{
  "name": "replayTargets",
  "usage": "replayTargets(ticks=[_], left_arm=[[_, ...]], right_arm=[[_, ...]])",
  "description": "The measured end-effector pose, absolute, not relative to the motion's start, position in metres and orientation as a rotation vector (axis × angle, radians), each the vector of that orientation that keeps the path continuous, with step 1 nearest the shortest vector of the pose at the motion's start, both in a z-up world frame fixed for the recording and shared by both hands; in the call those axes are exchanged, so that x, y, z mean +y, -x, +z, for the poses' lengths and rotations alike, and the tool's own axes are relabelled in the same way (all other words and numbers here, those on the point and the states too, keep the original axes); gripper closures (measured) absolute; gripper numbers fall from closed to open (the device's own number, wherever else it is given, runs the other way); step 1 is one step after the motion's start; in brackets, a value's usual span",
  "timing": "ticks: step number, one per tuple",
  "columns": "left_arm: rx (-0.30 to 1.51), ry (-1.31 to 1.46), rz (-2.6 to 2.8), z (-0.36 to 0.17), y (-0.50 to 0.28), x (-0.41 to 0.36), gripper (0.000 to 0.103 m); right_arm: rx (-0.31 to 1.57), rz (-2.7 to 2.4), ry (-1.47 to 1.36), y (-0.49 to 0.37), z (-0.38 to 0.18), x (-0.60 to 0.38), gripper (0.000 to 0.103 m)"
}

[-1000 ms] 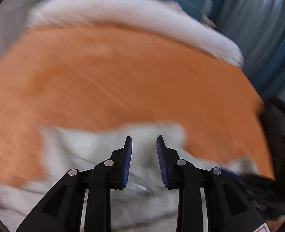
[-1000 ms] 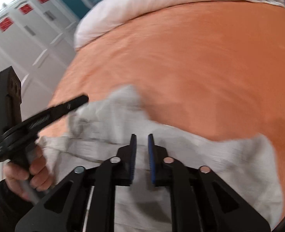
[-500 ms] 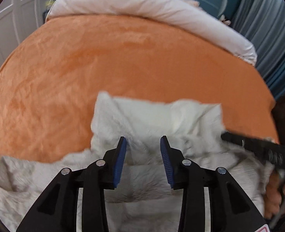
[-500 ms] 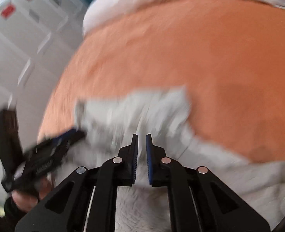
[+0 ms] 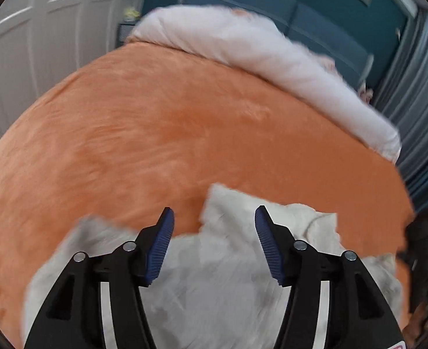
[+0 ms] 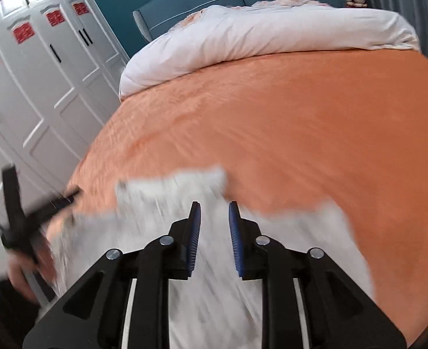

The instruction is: Fold large clothes

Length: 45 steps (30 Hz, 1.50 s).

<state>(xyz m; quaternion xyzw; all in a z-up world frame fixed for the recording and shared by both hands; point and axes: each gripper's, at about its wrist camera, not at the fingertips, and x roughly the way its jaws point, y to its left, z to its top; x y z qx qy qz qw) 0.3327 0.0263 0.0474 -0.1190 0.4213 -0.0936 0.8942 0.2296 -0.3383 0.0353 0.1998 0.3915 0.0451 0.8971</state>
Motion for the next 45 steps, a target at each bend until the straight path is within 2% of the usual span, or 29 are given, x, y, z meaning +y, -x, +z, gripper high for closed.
replayTargets(ticks=[5, 7, 8, 12, 16, 20, 24, 28, 37, 41, 45], left_arm=[[0.882, 0.264, -0.196, 0.049, -0.247, 0.085, 0.046], [0.888, 0.217, -0.171, 0.04, -0.223, 0.097, 0.04], [0.89, 0.186, -0.155, 0.031, -0.208, 0.101, 0.035], [0.936, 0.096, -0.085, -0.017, -0.192, 0.113, 0.034], [0.897, 0.048, -0.029, -0.04, -0.192, 0.112, 0.017], [0.933, 0.18, 0.033, -0.029, -0.19, 0.126, 0.019], [0.87, 0.349, -0.008, 0.002, -0.164, 0.147, 0.02], [0.867, 0.44, -0.007, 0.014, -0.136, 0.163, 0.02], [1.001, 0.562, -0.008, -0.036, -0.097, 0.168, 0.019], [0.974, 0.588, -0.021, -0.041, -0.108, 0.167, 0.013], [0.96, 0.568, -0.015, -0.044, -0.126, 0.16, 0.011]], right_arm=[[0.872, 0.068, -0.547, -0.134, 0.01, -0.362, 0.083], [0.896, -0.001, -0.481, -0.121, -0.004, -0.365, 0.086], [0.905, -0.038, -0.436, -0.114, -0.013, -0.364, 0.087], [0.866, -0.099, -0.368, -0.107, -0.048, -0.367, 0.091], [0.87, -0.192, -0.461, -0.112, -0.042, -0.367, 0.092], [0.86, -0.224, -0.483, -0.1, -0.004, -0.342, 0.086], [0.85, -0.048, -0.352, -0.111, 0.04, -0.289, 0.086], [0.894, 0.104, -0.32, -0.14, 0.05, -0.233, 0.086], [1.079, 0.112, -0.241, -0.225, -0.003, -0.163, 0.088], [1.114, 0.103, -0.29, -0.247, -0.023, -0.168, 0.089], [1.13, 0.102, -0.292, -0.263, -0.035, -0.167, 0.09]])
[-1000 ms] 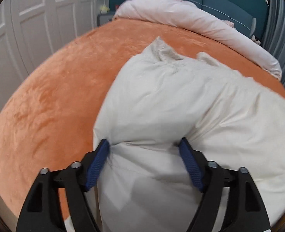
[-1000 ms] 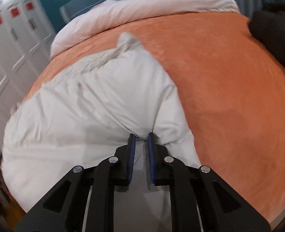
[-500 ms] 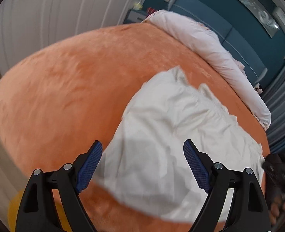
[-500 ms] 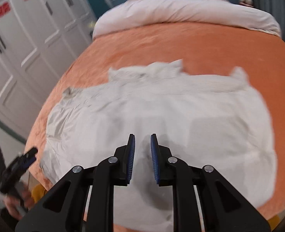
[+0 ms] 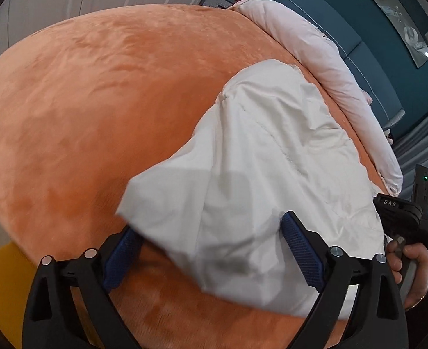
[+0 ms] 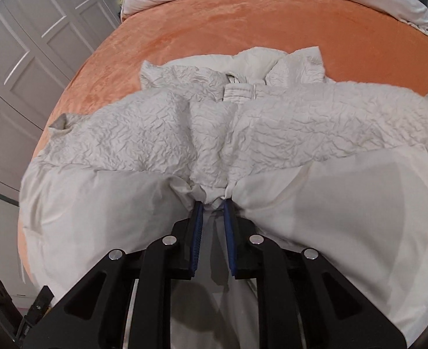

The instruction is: Fold large clothes

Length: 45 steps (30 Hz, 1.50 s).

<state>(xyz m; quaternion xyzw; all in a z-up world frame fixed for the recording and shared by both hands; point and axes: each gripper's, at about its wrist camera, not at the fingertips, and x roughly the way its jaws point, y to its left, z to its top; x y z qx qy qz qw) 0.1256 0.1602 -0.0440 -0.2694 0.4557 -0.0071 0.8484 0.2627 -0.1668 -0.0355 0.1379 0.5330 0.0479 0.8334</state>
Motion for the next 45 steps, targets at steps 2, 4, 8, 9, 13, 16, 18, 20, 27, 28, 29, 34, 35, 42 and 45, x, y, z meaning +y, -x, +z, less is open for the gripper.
replayTargets(ticks=[2, 4, 8, 9, 13, 16, 18, 20, 27, 28, 29, 34, 35, 42, 45], left_arm=[[0.947, 0.554, -0.006, -0.044, -0.132, 0.157, 0.011], [0.933, 0.546, 0.001, -0.043, -0.141, 0.152, 0.011], [0.934, 0.573, -0.014, -0.045, -0.156, 0.152, 0.006], [0.935, 0.598, -0.023, -0.043, -0.159, 0.152, 0.006], [0.966, 0.626, -0.026, -0.04, -0.169, 0.144, 0.007], [0.988, 0.579, -0.006, -0.036, -0.172, 0.135, 0.008], [0.997, 0.556, 0.008, -0.034, -0.171, 0.131, 0.009], [1.014, 0.553, 0.015, -0.034, -0.172, 0.132, 0.01], [1.036, 0.525, 0.02, -0.036, -0.171, 0.133, 0.011], [1.036, 0.52, 0.021, -0.036, -0.171, 0.132, 0.011], [1.036, 0.519, 0.021, -0.036, -0.17, 0.132, 0.011], [1.043, 0.518, 0.002, -0.038, -0.172, 0.135, 0.011], [1.041, 0.516, -0.006, -0.039, -0.172, 0.135, 0.01], [0.993, 0.529, -0.051, -0.044, -0.173, 0.136, 0.005], [1.003, 0.527, -0.059, -0.044, -0.176, 0.134, 0.007]], right_arm=[[1.133, 0.096, -0.281, -0.269, -0.04, -0.164, 0.09], [1.134, 0.089, -0.264, -0.273, -0.042, -0.161, 0.09], [1.115, 0.08, -0.224, -0.276, -0.046, -0.156, 0.09], [1.11, 0.079, -0.221, -0.276, -0.047, -0.155, 0.09], [1.093, 0.091, -0.233, -0.274, -0.049, -0.159, 0.09], [1.081, 0.106, -0.253, -0.272, -0.05, -0.162, 0.09], [1.076, 0.11, -0.253, -0.271, -0.048, -0.163, 0.09], [1.092, 0.107, -0.242, -0.271, -0.04, -0.163, 0.09], [1.021, 0.118, -0.258, -0.273, 0.016, -0.151, 0.087], [1.026, 0.128, -0.241, -0.278, 0.018, -0.145, 0.087], [1.034, 0.129, -0.215, -0.286, 0.016, -0.138, 0.087], [1.109, 0.093, -0.168, -0.32, -0.024, -0.119, 0.088], [1.11, 0.082, -0.162, -0.324, -0.032, -0.118, 0.089], [1.122, 0.084, -0.169, -0.341, -0.056, -0.122, 0.091], [1.136, 0.119, -0.234, -0.341, -0.048, -0.133, 0.09]])
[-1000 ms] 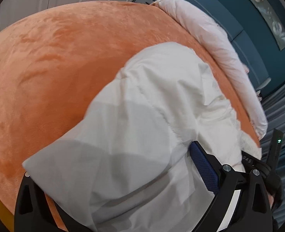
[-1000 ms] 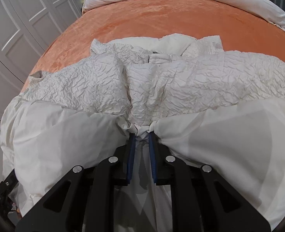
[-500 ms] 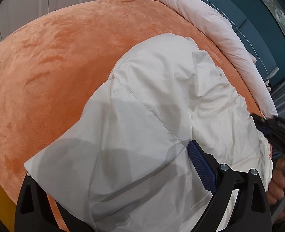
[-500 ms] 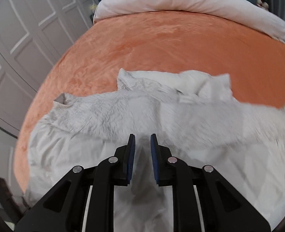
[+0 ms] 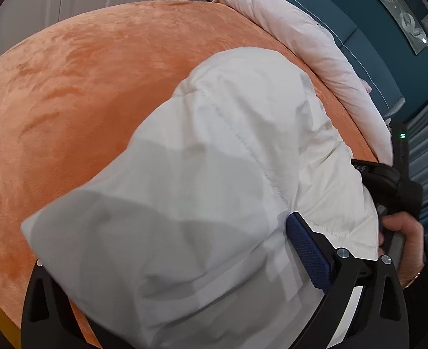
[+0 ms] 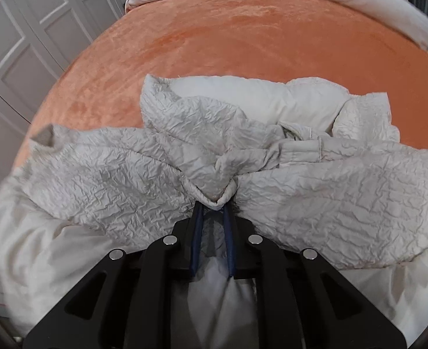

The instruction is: Fold large clothes

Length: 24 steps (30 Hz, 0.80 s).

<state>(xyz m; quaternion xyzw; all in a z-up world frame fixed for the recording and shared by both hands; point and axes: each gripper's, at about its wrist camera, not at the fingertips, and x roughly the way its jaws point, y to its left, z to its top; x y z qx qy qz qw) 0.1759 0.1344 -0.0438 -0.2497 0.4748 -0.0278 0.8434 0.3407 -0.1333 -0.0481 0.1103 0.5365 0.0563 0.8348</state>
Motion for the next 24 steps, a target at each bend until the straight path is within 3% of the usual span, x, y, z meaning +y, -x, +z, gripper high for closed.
replayTargets(ticks=[6, 8, 10, 13, 19, 24], left_arm=[[1.021, 0.664, -0.147, -0.037, -0.173, 0.152, 0.053], [1.006, 0.681, -0.176, -0.027, -0.169, 0.153, 0.078], [0.978, 0.673, -0.205, -0.012, -0.163, 0.148, 0.088], [0.922, 0.638, -0.247, 0.021, -0.152, 0.133, 0.093], [0.838, 0.529, -0.323, 0.082, -0.13, 0.084, 0.094], [0.846, 0.51, -0.305, 0.09, -0.132, 0.075, 0.095]], right_arm=[[0.979, 0.194, -0.292, -0.239, 0.025, -0.181, 0.086], [1.0, 0.206, -0.307, -0.19, 0.024, -0.196, 0.088], [1.046, 0.218, -0.335, -0.154, 0.008, -0.204, 0.091], [1.073, 0.233, -0.334, -0.129, -0.013, -0.198, 0.095], [1.075, 0.239, -0.354, -0.133, -0.044, -0.194, 0.101], [1.053, 0.255, -0.42, -0.116, -0.022, -0.209, 0.098]])
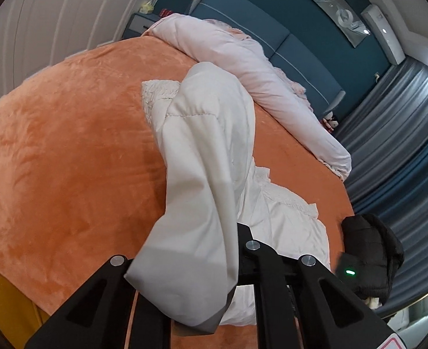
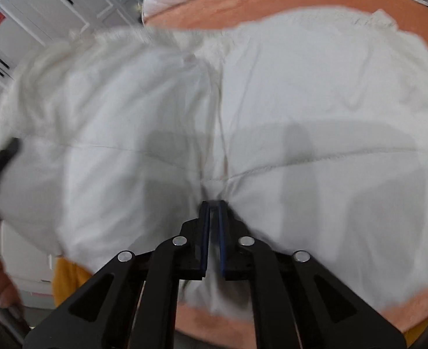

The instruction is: Fold large clothes

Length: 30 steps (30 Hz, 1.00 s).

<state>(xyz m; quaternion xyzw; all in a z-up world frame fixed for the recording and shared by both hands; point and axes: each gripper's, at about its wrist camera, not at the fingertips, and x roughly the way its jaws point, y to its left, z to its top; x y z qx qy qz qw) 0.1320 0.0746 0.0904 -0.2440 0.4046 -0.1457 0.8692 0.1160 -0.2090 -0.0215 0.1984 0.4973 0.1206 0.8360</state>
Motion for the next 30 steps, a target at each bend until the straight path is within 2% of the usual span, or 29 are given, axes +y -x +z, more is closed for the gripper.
replayTargets(ticks=[3, 7, 10, 14, 18, 20, 30], left_arm=[[0.858, 0.501, -0.304, 0.091, -0.129, 0.076, 0.095], [0.867, 0.483, -0.322, 0.094, -0.121, 0.068, 0.095], [0.851, 0.407, -0.354, 0.105, -0.111, 0.046, 0.095], [0.833, 0.314, -0.461, 0.119, -0.108, -0.01, 0.095], [0.835, 0.186, -0.572, 0.122, -0.109, -0.078, 0.095], [0.857, 0.126, -0.62, 0.116, -0.111, -0.113, 0.095], [0.964, -0.149, -0.67, 0.041, -0.101, -0.239, 0.095]], right_arm=[[1.054, 0.292, -0.366, -0.095, -0.011, -0.202, 0.098], [1.094, 0.302, -0.411, -0.092, -0.049, -0.199, 0.103], [1.094, 0.327, -0.485, -0.101, -0.066, -0.203, 0.103], [1.059, 0.367, -0.492, -0.102, -0.071, -0.207, 0.103], [1.028, 0.394, -0.718, -0.083, -0.07, -0.242, 0.103], [0.995, 0.402, -0.805, -0.061, -0.065, -0.266, 0.099], [0.89, 0.192, -0.929, 0.025, -0.054, -0.401, 0.099]])
